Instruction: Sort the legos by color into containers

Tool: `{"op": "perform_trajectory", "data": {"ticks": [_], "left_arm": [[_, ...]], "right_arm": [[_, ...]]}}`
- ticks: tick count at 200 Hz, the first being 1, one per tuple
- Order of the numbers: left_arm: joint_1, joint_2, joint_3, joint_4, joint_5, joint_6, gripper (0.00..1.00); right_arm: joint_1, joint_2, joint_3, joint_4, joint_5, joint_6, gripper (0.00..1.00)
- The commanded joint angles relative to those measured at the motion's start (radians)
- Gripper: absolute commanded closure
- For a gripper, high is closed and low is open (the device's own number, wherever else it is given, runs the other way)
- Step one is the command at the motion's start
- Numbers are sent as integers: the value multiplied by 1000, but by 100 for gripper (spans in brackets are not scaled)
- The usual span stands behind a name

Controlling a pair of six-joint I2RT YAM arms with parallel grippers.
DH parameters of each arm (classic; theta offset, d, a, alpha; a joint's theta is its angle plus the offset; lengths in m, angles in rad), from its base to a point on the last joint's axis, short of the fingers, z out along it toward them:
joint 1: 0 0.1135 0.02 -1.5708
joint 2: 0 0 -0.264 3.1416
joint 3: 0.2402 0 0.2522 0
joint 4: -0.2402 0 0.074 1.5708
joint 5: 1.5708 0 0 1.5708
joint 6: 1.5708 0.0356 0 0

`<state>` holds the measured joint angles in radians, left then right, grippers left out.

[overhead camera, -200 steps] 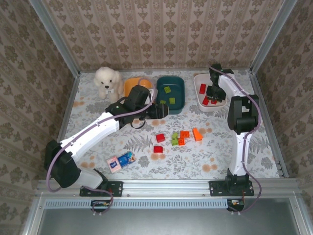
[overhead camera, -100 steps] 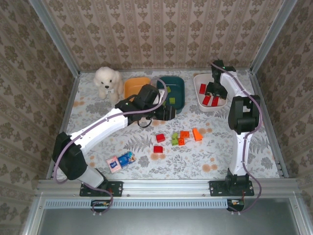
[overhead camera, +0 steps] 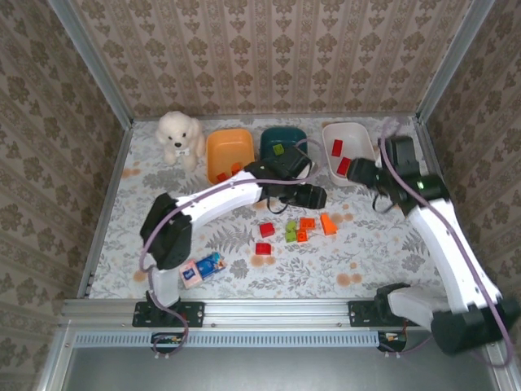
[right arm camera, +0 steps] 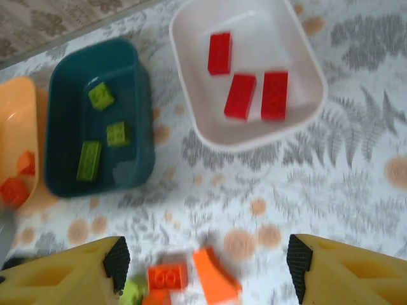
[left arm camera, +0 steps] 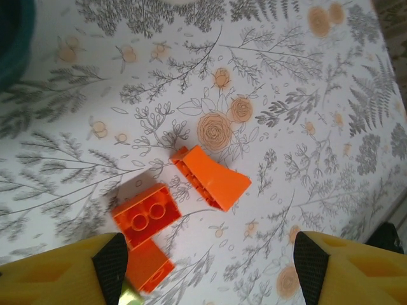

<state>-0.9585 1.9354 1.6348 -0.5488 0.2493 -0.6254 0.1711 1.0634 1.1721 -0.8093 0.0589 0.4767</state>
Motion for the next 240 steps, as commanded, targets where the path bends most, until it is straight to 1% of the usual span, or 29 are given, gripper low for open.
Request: {"op": "perform_trajectory", "data": {"ticks": [1, 19, 35, 65, 85, 113, 134, 204, 240], "left_arm": [[-36, 105, 151, -96, -20, -159, 27], [-57, 212, 295, -224, -27, -261, 28], [-70, 286, 393, -327, -23, -341, 29], [-76, 355, 477, -430, -25, -455, 31], [-80, 377, 505, -446, -39, -500, 31], [-87, 421, 534, -405, -8, -542, 33], [-93, 459, 577, -423, -4, -552, 36], [-91, 538, 628, -413, 16, -571, 44], [-92, 577, 654, -420, 22, -567, 51]], "right_arm": [[21, -157, -123, -121, -72, 53, 29], [23, -277, -153, -230, -117, 63, 27], [23, -343, -146, -304, -147, 64, 27], [25, -398, -123, -382, -187, 53, 26], [24, -436, -121, -385, -212, 44, 23], [24, -475, -114, -364, -252, 35, 19], [24, -472, -101, -378, -248, 30, 19], [24, -470, -101, -373, -238, 47, 19], [24, -458, -106, -357, -238, 50, 19]]}}
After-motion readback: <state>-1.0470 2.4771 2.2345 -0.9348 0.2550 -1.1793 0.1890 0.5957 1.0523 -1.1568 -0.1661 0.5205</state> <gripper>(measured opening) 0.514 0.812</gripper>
